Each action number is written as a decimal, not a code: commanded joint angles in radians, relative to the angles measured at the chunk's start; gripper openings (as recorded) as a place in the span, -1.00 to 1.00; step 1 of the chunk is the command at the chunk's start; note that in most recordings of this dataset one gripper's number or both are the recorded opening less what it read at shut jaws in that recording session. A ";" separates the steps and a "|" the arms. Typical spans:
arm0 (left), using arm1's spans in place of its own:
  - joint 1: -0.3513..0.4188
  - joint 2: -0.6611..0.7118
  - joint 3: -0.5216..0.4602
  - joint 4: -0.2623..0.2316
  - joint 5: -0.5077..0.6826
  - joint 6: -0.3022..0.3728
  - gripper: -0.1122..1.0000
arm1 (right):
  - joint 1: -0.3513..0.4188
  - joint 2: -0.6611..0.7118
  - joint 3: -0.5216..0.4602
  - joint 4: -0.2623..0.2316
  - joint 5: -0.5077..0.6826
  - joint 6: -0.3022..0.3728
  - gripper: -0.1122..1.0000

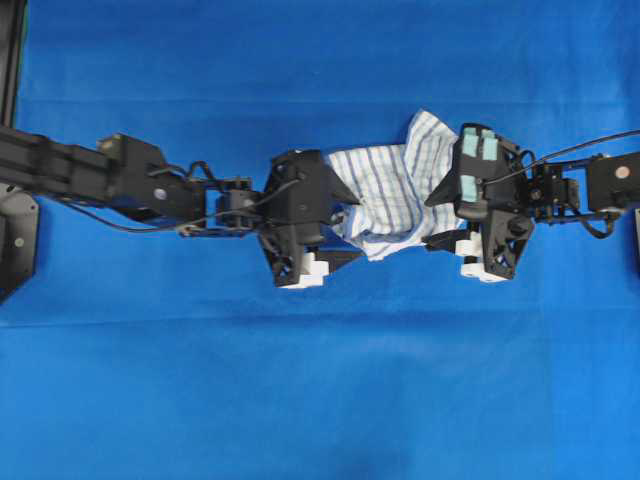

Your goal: Lift the towel with both arms.

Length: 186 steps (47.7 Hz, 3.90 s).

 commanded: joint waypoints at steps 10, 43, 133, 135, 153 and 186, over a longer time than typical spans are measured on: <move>0.028 0.040 -0.072 -0.006 0.057 0.002 0.32 | -0.002 0.017 -0.011 -0.003 -0.014 -0.002 0.12; 0.023 -0.049 -0.063 -0.005 0.156 0.002 -0.66 | -0.003 0.002 -0.041 0.002 -0.011 0.002 -0.75; 0.044 -0.850 -0.497 0.003 0.939 0.094 -0.66 | 0.018 -0.209 -1.032 -0.112 0.549 -0.101 -0.75; 0.044 -0.850 -0.497 0.003 0.939 0.094 -0.66 | 0.018 -0.209 -1.032 -0.112 0.549 -0.100 -0.75; 0.044 -0.870 -0.472 0.000 0.914 0.054 0.79 | 0.020 -0.196 -1.031 -0.118 0.588 -0.097 0.33; 0.031 -0.853 -0.118 -0.003 0.729 0.006 0.87 | 0.020 -0.196 -0.773 -0.114 0.621 -0.023 0.37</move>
